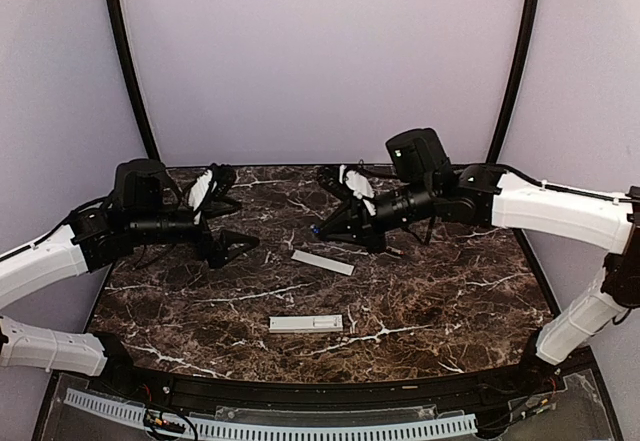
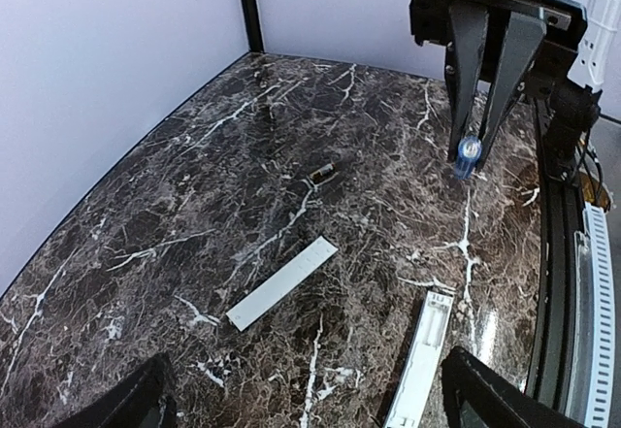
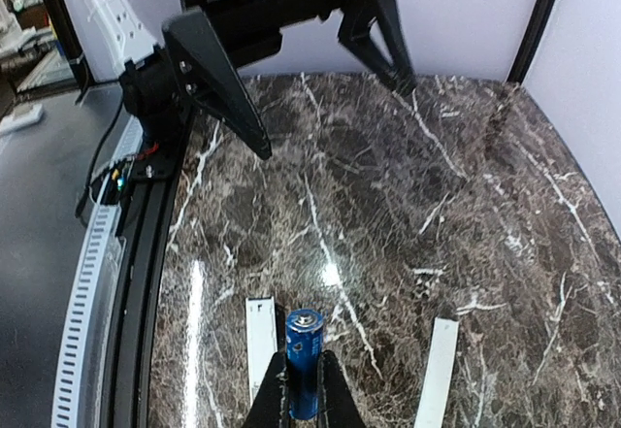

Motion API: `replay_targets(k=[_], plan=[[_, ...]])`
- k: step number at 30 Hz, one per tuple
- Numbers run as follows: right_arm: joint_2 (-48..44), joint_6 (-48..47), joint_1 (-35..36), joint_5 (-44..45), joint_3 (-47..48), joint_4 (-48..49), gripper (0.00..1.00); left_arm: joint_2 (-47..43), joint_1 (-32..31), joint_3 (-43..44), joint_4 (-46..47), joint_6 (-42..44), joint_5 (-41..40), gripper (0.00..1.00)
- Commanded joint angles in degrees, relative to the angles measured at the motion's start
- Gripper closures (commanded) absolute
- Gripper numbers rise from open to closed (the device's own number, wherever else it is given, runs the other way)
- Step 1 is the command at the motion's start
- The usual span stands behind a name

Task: Load the batteries into the remote control
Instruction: Place the battery in the battery compartment.

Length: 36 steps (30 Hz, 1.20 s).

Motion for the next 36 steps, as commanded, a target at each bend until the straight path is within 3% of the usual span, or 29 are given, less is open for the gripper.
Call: replay_targets(k=[1,13,36], plan=[[6.52,-4.24,5.37,8.5,-0.98,-5.3,1.0,1.05,-1.93,-1.43,-2.62,6.69,1.32,0.05],[21.92,-8.18,12.57,22.24,6.44,-17.32,1.0,1.77,-1.66,-1.75,1.56,4.32,-11.69,0.01],[27.88,-12.67,13.35,26.28,9.68,-22.02,0.99,2.33,-0.56,-1.62,2.85,2.8,-10.3,0.01]])
